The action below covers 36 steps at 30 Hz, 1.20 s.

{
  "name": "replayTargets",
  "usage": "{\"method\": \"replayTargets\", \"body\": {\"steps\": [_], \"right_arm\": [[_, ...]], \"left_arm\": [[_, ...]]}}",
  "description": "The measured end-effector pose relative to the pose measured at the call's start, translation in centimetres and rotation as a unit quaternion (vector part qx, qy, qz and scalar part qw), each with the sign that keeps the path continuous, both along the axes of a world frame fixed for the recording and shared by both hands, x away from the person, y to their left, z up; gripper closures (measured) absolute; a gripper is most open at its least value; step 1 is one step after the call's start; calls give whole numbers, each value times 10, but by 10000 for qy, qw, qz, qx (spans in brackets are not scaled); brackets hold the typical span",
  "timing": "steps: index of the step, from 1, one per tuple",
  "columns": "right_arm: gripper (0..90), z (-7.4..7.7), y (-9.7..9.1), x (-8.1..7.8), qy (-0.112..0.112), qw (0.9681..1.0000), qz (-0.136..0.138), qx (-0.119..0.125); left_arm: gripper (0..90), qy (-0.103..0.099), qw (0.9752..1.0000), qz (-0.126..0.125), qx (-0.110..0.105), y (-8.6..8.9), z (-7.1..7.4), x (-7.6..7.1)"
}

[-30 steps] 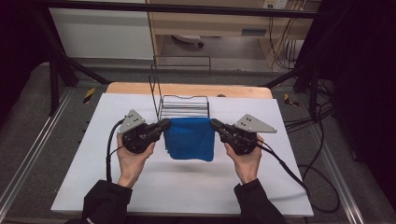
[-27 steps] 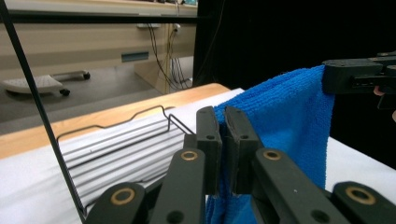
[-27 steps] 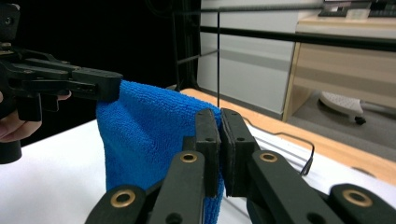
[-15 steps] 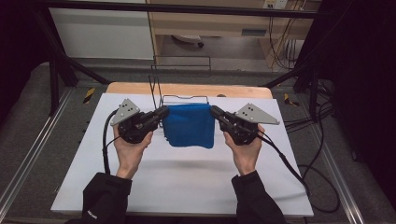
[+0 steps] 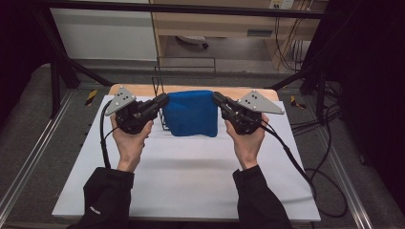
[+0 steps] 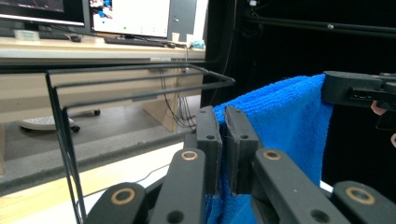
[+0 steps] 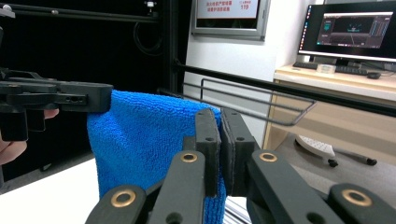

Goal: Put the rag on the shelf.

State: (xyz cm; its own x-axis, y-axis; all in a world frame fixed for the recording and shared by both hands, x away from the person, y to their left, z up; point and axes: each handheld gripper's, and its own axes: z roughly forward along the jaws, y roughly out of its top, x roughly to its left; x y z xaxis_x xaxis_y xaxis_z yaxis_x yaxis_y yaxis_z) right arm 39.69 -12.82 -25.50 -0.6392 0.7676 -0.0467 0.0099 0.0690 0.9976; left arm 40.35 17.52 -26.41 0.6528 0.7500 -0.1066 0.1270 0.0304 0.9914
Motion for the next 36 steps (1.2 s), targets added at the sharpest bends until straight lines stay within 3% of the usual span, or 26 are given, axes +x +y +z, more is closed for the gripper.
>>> {"method": "replayTargets", "body": {"steps": [17, 26, 36], "right_arm": [[871, 30, 11, 20, -302, 9994, -78, 117], [872, 45, 15, 27, -369, 9992, -115, 87], [872, 60, 15, 35, -464, 9985, -191, 221]], "left_arm": [[853, -275, 9990, 218, -276, 5, 27, 17], [853, -373, 9984, 325, -276, 7, 46, 27], [853, -575, 9973, 379, -249, 2, 69, 36]]}}
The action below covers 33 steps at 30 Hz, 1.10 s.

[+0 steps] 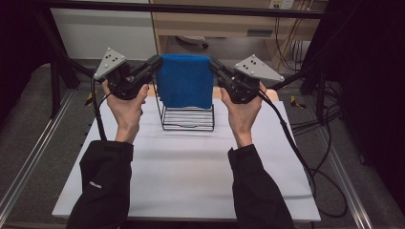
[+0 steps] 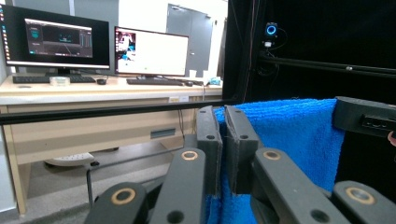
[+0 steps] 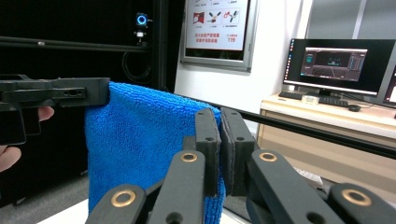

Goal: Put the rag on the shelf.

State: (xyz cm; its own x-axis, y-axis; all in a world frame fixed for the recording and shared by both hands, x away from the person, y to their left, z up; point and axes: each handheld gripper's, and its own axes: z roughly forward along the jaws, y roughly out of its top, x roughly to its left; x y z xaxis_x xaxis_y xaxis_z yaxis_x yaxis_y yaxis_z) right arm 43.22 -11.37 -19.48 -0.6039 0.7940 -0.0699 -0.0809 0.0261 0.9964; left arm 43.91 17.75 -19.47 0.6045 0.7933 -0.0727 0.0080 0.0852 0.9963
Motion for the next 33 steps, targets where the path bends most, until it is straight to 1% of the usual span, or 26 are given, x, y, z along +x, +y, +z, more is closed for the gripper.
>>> {"method": "replayTargets", "body": {"steps": [5, 11, 16, 22, 25, 28, 33], "right_arm": [[872, 9, -1, 5, -54, 10000, -46, 66], [872, 19, -1, 12, -94, 9999, -88, 73], [872, 27, -1, 17, -126, 9998, -75, 140], [872, 36, 1, 26, -150, 9998, -101, 116], [871, 40, 1, 30, -143, 9997, -135, 134], [871, 43, 2, 36, -155, 9997, -144, 158], [871, 48, 1, 43, -185, 9995, -147, 203]], "left_arm": [[853, -48, 10000, 10, -30, -3, 9, 4], [853, -94, 9999, 44, -10, -4, 20, 11], [853, -140, 9999, 75, -9, -4, 28, 16], [853, -129, 9998, 109, -51, -4, 36, 24], [853, -151, 9998, 122, -47, -4, 39, 27], [853, -127, 9998, 117, -57, -4, 42, 33], [853, -188, 9997, 106, -114, -4, 49, 40]]}}
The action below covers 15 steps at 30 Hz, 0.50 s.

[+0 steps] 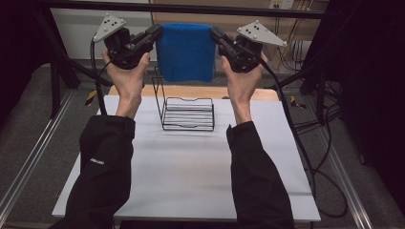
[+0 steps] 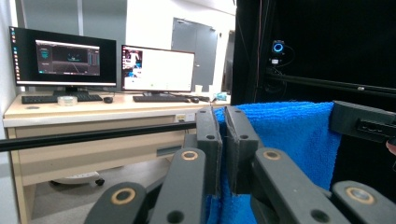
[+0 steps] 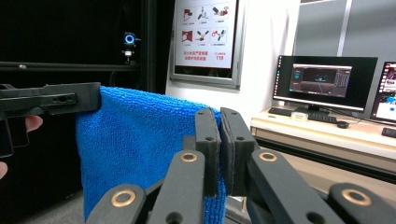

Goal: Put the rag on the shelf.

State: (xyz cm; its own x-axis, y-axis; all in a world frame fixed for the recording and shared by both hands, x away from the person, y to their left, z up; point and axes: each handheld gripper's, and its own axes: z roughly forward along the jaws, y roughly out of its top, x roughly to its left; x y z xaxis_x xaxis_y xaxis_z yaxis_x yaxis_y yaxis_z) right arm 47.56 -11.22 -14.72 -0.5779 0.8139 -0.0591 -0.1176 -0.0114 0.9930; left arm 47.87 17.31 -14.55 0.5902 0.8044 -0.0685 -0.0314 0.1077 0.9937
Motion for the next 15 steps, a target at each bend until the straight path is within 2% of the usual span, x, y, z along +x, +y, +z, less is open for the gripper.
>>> {"method": "replayTargets", "body": {"steps": [8, 15], "right_arm": [[871, 1, 2, 14, 1, 10000, 4, 39], [871, 1, 4, 27, 51, 10000, -20, 49]], "left_arm": [[853, -22, 10000, 60, 18, 2, 5, 12], [852, 104, 9999, 89, 62, 3, 4, 28]]}}
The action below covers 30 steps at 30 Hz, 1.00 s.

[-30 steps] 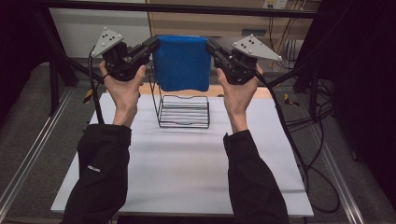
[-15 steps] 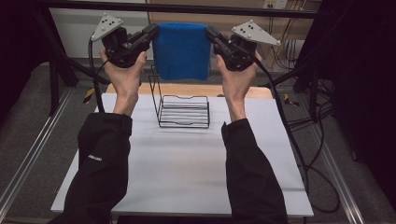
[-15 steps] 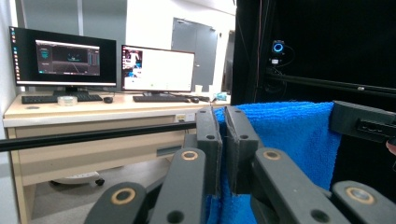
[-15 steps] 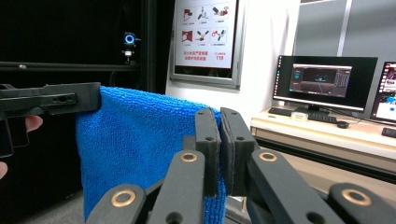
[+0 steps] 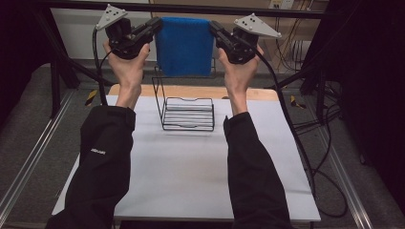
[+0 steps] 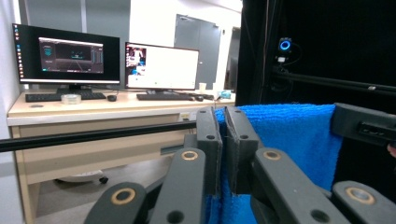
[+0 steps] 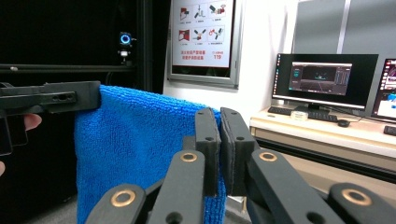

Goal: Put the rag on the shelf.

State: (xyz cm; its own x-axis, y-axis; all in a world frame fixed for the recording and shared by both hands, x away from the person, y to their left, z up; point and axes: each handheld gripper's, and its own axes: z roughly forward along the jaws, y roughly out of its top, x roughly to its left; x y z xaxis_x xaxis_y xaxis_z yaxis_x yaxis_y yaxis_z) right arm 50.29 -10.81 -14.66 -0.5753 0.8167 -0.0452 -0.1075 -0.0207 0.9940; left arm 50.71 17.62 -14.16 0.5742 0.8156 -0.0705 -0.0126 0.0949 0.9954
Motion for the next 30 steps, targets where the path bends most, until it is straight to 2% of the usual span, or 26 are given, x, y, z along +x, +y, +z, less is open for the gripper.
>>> {"method": "replayTargets", "body": {"steps": [4, 11, 14, 20, 22, 30], "right_arm": [[871, 0, 3, 6, -22, 10000, -18, -36], [871, -1, 5, 16, 16, 10000, -23, -36], [871, -3, 4, 19, 64, 9999, -60, -112], [871, -9, 6, 21, 152, 9997, -41, -182], [871, -13, 7, 21, 190, 9996, -35, -202], [870, -31, 8, 18, 345, 9990, 19, -301]], "left_arm": [[853, -29, 10000, 1, -92, 2, 0, 6], [853, -7, 10000, 52, -33, 2, -5, 19], [852, 14, 10000, 44, -1, 1, -11, 22], [852, 60, 10000, 33, 25, 4, -20, 24], [852, 60, 9999, 38, 109, 5, -23, 23], [852, 179, 9996, -56, 188, 9, -41, 21]]}}
